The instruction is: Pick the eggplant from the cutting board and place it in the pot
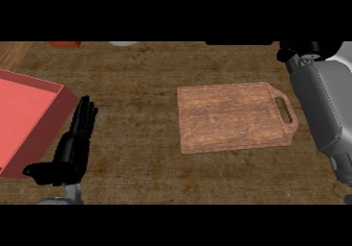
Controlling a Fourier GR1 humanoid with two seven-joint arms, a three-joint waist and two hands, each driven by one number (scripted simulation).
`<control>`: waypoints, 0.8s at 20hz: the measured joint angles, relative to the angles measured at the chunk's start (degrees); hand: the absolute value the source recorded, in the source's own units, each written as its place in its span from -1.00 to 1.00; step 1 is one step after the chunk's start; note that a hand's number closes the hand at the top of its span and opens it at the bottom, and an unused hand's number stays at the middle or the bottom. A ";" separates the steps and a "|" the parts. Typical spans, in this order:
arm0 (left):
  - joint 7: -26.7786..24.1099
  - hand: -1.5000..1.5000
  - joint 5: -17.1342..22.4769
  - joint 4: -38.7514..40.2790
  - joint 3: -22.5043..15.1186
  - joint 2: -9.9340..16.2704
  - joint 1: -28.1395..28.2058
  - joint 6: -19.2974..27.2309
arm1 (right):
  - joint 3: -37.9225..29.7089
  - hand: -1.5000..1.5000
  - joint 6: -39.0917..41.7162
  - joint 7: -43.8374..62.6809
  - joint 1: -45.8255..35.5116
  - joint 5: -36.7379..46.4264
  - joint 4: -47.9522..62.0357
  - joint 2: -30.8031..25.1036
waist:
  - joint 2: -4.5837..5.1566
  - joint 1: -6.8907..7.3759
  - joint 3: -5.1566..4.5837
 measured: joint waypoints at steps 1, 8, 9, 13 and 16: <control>-0.02 0.00 0.15 -0.12 0.13 0.13 0.00 -0.29 | -0.98 1.00 -0.58 -1.13 -0.06 -0.62 1.20 -1.19 | 0.03 0.07 0.01; -0.66 0.00 -0.73 0.70 -0.33 -0.78 -0.77 -0.13 | -6.53 1.00 -3.38 -9.52 0.36 -4.45 9.49 -9.29 | 0.21 0.36 0.03; -1.17 0.00 -0.72 1.08 -0.23 -0.74 -0.53 -0.32 | -7.44 1.00 -3.66 -11.22 0.21 -5.18 11.22 -10.55 | 0.25 0.48 0.03; -0.77 0.00 -1.29 0.99 -0.76 -1.49 -1.18 0.14 | -10.40 1.00 -5.30 -16.77 -0.27 -7.70 18.24 -13.12 | 0.46 0.98 0.07; 0.29 0.00 -0.99 -0.60 -0.69 -0.87 -0.66 -0.49 | -12.08 1.00 -4.25 -20.87 -0.08 -9.43 22.50 -15.18 | 0.56 1.29 0.10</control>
